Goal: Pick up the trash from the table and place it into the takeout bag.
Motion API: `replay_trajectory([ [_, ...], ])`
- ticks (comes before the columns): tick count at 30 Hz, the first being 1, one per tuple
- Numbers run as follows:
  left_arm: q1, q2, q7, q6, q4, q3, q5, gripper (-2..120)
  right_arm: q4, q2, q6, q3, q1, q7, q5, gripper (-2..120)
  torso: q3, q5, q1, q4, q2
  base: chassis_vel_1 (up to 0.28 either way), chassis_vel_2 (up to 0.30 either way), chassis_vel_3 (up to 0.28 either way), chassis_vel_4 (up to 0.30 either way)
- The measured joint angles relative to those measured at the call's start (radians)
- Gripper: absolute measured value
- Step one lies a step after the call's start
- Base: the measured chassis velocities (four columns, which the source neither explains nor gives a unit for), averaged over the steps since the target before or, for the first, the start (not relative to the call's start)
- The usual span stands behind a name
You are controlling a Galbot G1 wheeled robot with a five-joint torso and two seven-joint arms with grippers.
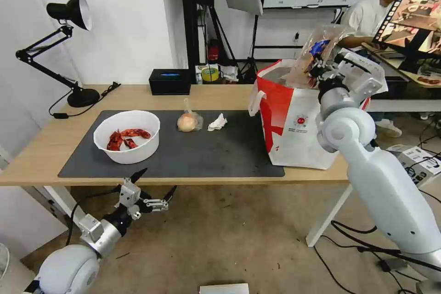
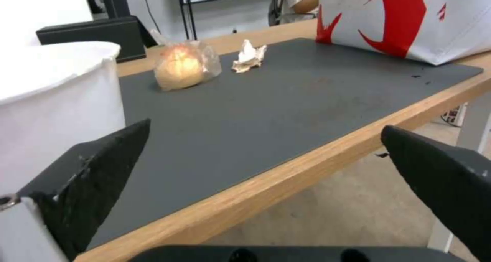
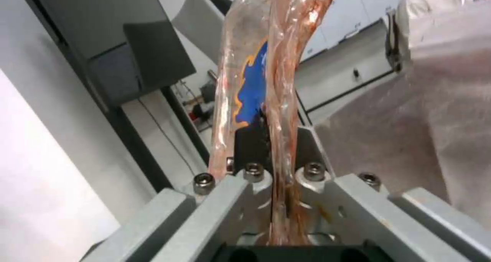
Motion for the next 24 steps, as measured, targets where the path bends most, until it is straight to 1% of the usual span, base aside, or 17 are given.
replay_trajectory([
  [2, 0.0, 0.002, -0.001, 0.0, 0.0, 0.0, 0.0, 103, 0.003, 0.001, -0.006, 0.009, -0.013, 0.0, 0.028, 8, 0.0, 0.0, 0.0, -0.0001, 0.0, 0.0, 0.0, 0.0, 0.0],
  [3, 0.0, 0.002, -0.001, 0.0, 0.0, 0.0, 0.0, 103, 0.003, 0.001, -0.006, 0.009, -0.013, 0.0, 0.028, 8, 0.0, 0.0, 0.0, -0.0001, 0.0, 0.0, 0.0, 0.0, 0.0],
  [5, -0.001, 0.004, -0.002, 0.0, -0.001, 0.0, 0.0, 101, 0.006, 0.001, -0.008, 0.014, -0.021, -0.001, 0.035, 18, 0.0, 0.0001, 0.0, -0.0001, 0.0, 0.0, 0.0, 0.0, 0.0],
  [6, -0.001, 0.004, -0.002, 0.0, -0.001, 0.0, 0.0, 101, 0.006, 0.001, -0.008, 0.014, -0.021, -0.001, 0.035, 18, 0.0, 0.0001, 0.0, -0.0001, 0.0, 0.0, 0.0, 0.0, 0.0],
  [9, -0.002, 0.007, -0.003, 0.0, -0.001, 0.0, 0.0, 100, 0.014, -0.001, -0.011, 0.018, -0.027, -0.001, 0.043, 29, 0.0, 0.0, 0.0, 0.0, 0.0, 0.0, 0.0, 0.0, 0.0],
  [10, -0.004, 0.008, -0.005, 0.001, -0.002, 0.001, -0.001, 100, 0.019, -0.003, -0.012, 0.019, -0.029, -0.001, 0.049, 36, 0.0, 0.0, 0.0, 0.0, 0.0, 0.0, 0.0, 0.0, 0.0],
  [11, -0.004, 0.008, -0.005, 0.001, -0.002, 0.001, -0.001, 100, 0.019, -0.003, -0.012, 0.019, -0.029, -0.001, 0.049, 36, 0.0, 0.0, 0.0, 0.0, 0.0, 0.0, 0.0, 0.0, 0.0],
  [12, -0.006, 0.01, -0.006, 0.001, -0.003, 0.001, -0.001, 100, 0.021, -0.004, -0.013, 0.02, -0.03, -0.002, 0.053, 43, 0.0, 0.0, 0.0, 0.0, 0.0, 0.0, 0.0, 0.0, 0.0],
  [14, -0.01, 0.014, -0.009, 0.003, -0.006, 0.003, -0.003, 100, 0.023, -0.007, -0.014, 0.022, -0.031, -0.001, 0.058, 51, 0.0, 0.0, 0.0, 0.0, 0.0, 0.0, 0.0, 0.0, 0.0],
  [15, -0.01, 0.014, -0.009, 0.003, -0.006, 0.003, -0.003, 100, 0.023, -0.007, -0.014, 0.022, -0.031, -0.001, 0.058, 51, 0.0, 0.0, 0.0, 0.0, 0.0, 0.0, 0.0, 0.0, 0.0],
  [16, -0.011, 0.016, -0.012, 0.004, -0.006, 0.003, -0.004, 100, 0.024, -0.009, -0.014, 0.022, -0.031, -0.002, 0.06, 56, 0.0, 0.0, 0.0, 0.0, 0.0, 0.0, 0.0, 0.0, 0.0],
  [17, -0.012, 0.017, -0.015, 0.005, -0.007, 0.004, -0.005, 100, 0.024, -0.009, -0.014, 0.023, -0.031, -0.002, 0.062, 58, 0.0, 0.0001, 0.0, 0.0, 0.0, 0.0, 0.0, 0.0, 0.0],
  [18, -0.013, 0.019, -0.022, 0.005, -0.008, 0.004, -0.006, 100, 0.029, -0.013, -0.014, 0.025, -0.031, -0.01, 0.072, 66, 0.0, 0.0001, 0.0, -0.0001, 0.0, 0.0, 0.0, 0.0, 0.0],
  [19, -0.013, 0.019, -0.022, 0.005, -0.008, 0.004, -0.006, 100, 0.029, -0.013, -0.014, 0.025, -0.031, -0.01, 0.072, 66, 0.0, 0.0001, 0.0, -0.0001, 0.0, 0.0, 0.0, 0.0, 0.0],
  [21, -0.014, 0.021, -0.025, 0.005, -0.009, 0.001, -0.008, 100, 0.042, -0.02, -0.014, 0.025, -0.025, -0.03, 0.079, 76, 0.0, 0.0001, 0.0, -0.0001, 0.0, 0.0, 0.0, 0.0, 0.0],
  [23, -0.015, 0.022, -0.025, 0.005, -0.01, -0.002, -0.012, 100, 0.047, -0.025, -0.014, 0.024, -0.021, -0.042, 0.076, 80, 0.0, 0.0001, 0.0, 0.0, 0.0, 0.0, 0.0, 0.0, 0.0],
  [24, -0.015, 0.023, -0.027, 0.005, -0.011, -0.005, -0.016, 100, 0.058, -0.032, -0.013, 0.018, -0.014, -0.065, 0.06, 86, 0.0, 0.0001, 0.0, -0.0001, 0.0, 0.0, 0.0, 0.0, 0.0],
])
